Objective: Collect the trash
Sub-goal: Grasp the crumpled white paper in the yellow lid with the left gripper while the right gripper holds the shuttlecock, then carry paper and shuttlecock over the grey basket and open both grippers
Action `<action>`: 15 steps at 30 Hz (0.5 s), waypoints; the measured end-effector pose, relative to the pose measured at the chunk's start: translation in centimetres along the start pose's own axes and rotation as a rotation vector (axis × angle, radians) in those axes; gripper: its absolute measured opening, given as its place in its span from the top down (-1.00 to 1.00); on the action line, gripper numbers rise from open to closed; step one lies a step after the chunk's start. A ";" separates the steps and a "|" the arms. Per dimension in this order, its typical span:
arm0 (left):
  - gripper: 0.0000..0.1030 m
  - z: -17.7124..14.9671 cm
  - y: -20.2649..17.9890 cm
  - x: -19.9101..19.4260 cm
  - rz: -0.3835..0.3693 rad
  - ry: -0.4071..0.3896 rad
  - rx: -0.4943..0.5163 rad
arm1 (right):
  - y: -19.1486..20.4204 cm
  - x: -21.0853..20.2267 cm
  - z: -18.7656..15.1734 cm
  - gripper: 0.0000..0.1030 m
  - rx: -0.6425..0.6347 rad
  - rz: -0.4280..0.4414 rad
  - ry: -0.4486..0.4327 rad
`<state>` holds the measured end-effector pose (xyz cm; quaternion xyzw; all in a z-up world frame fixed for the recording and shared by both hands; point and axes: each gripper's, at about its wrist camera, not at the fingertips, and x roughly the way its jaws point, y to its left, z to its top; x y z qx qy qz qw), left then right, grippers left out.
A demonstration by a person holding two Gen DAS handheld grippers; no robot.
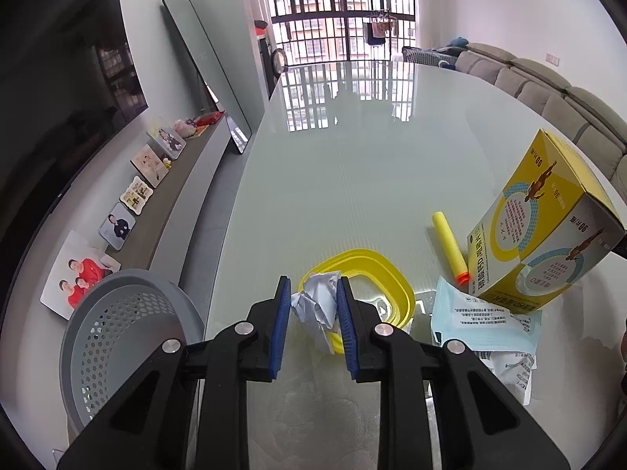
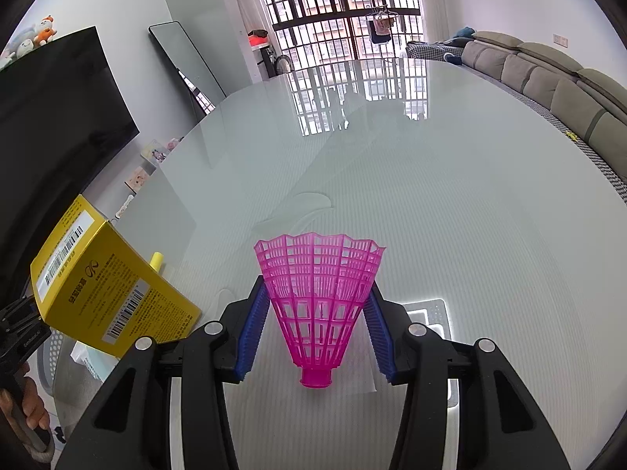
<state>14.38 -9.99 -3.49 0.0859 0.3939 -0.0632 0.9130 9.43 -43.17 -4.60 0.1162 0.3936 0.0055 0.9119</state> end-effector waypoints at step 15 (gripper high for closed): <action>0.53 -1.6 1.8 -2.8 -0.037 -0.021 -0.053 | 1.2 -1.4 -1.8 0.09 -0.002 -0.036 -0.009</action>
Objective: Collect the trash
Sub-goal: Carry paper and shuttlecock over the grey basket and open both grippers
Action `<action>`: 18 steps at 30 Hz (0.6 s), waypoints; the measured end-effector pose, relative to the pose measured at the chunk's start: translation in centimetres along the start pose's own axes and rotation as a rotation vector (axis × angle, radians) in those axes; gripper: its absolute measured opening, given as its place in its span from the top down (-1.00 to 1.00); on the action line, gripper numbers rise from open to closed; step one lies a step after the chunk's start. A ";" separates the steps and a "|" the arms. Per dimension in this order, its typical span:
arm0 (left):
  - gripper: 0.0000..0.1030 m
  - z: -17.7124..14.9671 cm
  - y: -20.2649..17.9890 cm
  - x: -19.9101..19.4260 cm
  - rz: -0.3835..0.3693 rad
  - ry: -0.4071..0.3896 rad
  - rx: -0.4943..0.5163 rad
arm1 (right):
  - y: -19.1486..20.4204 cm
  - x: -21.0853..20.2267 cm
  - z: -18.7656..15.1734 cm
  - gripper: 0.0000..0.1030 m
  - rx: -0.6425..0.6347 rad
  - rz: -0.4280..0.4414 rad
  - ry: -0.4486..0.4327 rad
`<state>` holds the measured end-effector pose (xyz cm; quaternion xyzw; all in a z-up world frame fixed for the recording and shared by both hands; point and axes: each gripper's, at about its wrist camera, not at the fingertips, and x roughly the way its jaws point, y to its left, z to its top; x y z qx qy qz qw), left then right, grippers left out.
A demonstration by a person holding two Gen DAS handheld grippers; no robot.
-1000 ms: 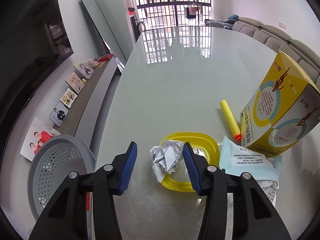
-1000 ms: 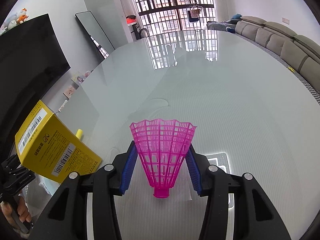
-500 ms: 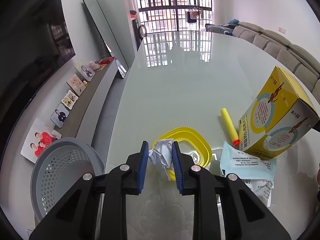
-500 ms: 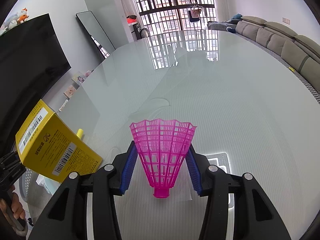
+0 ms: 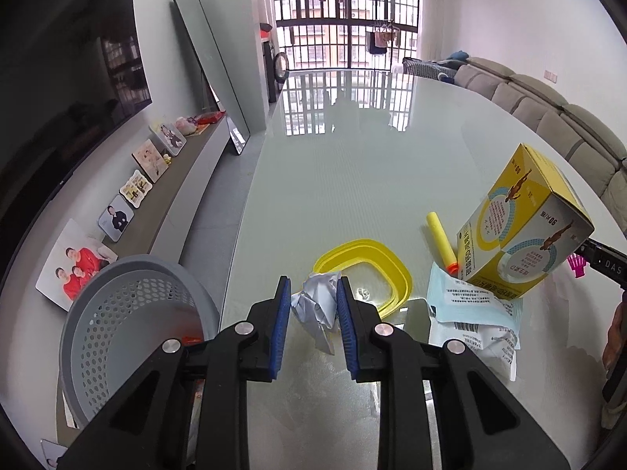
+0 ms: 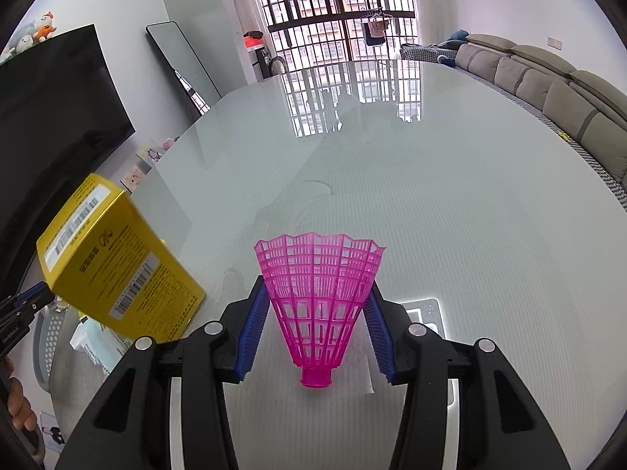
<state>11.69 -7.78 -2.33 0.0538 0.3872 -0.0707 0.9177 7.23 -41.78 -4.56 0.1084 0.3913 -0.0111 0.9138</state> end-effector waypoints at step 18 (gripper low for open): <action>0.53 -5.4 7.2 -4.2 0.010 -0.014 -0.042 | 9.2 -7.4 -9.7 0.09 0.011 0.070 0.016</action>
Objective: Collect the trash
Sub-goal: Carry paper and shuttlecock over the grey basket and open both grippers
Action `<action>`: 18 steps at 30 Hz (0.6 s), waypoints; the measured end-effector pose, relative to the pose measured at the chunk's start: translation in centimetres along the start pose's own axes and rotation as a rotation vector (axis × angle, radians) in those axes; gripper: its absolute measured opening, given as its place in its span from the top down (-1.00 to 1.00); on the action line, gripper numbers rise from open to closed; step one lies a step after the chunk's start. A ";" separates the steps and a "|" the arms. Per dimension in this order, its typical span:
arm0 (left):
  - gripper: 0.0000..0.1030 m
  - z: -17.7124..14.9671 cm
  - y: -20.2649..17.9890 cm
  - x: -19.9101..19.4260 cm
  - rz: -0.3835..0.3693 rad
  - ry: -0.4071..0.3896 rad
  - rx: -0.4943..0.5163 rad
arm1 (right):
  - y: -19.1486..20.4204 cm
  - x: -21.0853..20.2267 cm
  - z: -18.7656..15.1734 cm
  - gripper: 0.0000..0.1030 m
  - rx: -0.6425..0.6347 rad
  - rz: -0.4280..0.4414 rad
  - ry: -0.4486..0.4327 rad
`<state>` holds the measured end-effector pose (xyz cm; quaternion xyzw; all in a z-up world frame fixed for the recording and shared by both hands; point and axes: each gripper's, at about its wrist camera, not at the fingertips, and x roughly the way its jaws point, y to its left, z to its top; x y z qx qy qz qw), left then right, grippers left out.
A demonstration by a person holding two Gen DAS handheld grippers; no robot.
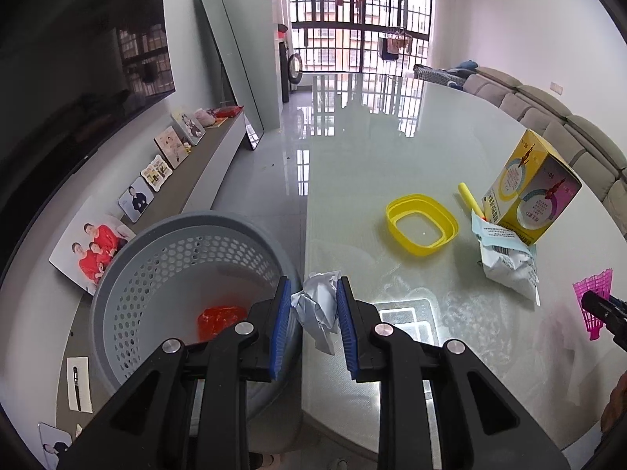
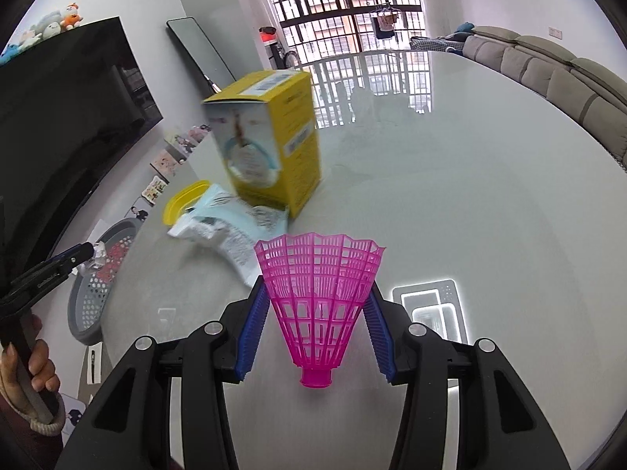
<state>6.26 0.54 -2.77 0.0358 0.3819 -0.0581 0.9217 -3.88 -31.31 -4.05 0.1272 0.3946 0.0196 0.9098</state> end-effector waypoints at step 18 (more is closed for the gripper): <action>0.53 -3.4 12.0 -0.7 0.167 0.002 -0.101 | 20.7 5.6 0.6 0.09 -0.272 0.262 0.061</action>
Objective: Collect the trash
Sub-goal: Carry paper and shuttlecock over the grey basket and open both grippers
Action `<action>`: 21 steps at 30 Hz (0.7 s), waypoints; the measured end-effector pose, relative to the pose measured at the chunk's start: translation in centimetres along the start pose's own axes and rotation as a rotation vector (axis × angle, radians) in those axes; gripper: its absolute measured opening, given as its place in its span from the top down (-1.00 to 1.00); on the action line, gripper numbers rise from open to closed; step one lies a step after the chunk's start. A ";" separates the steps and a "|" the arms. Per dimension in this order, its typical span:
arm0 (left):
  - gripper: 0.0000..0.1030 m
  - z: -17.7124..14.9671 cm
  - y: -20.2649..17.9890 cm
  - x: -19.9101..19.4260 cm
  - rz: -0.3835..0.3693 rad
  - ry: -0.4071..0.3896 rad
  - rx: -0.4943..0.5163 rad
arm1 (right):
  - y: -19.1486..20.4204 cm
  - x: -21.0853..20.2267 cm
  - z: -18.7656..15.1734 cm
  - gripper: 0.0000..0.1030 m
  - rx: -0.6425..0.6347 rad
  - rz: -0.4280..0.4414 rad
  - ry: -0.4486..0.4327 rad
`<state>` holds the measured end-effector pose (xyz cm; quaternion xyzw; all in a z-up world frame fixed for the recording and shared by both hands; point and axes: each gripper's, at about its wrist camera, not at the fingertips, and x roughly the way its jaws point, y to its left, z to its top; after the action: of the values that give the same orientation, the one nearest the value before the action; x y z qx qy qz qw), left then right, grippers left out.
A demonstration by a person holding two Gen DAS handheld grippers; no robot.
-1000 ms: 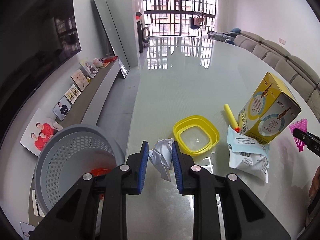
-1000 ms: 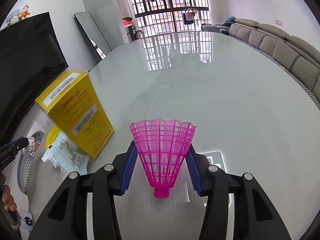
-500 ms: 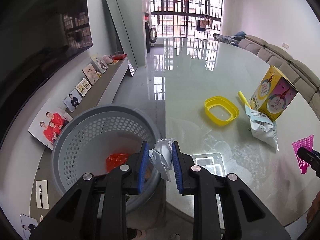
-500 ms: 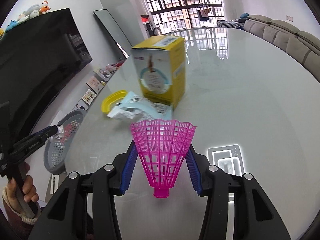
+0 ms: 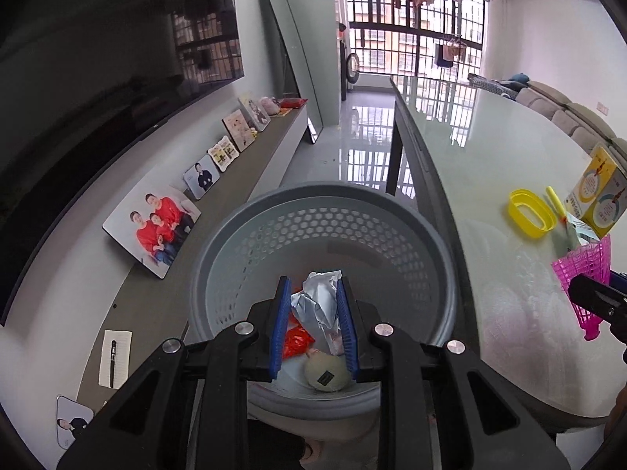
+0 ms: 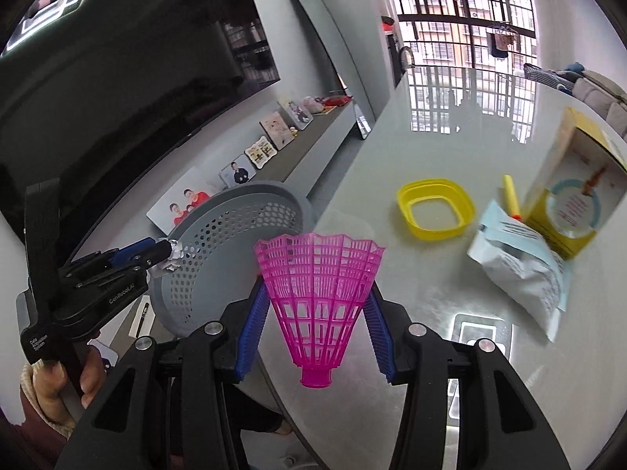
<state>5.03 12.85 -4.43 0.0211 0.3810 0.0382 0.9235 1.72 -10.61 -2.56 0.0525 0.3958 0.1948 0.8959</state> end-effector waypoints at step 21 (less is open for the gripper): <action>0.52 0.7 4.6 6.3 0.013 0.096 -0.082 | 6.0 10.0 3.3 0.09 -0.140 0.037 0.112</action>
<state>9.73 17.97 -8.06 -0.0159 0.4227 0.0609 0.9041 8.37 -0.98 -5.68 -0.0139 0.4298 0.2413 0.8700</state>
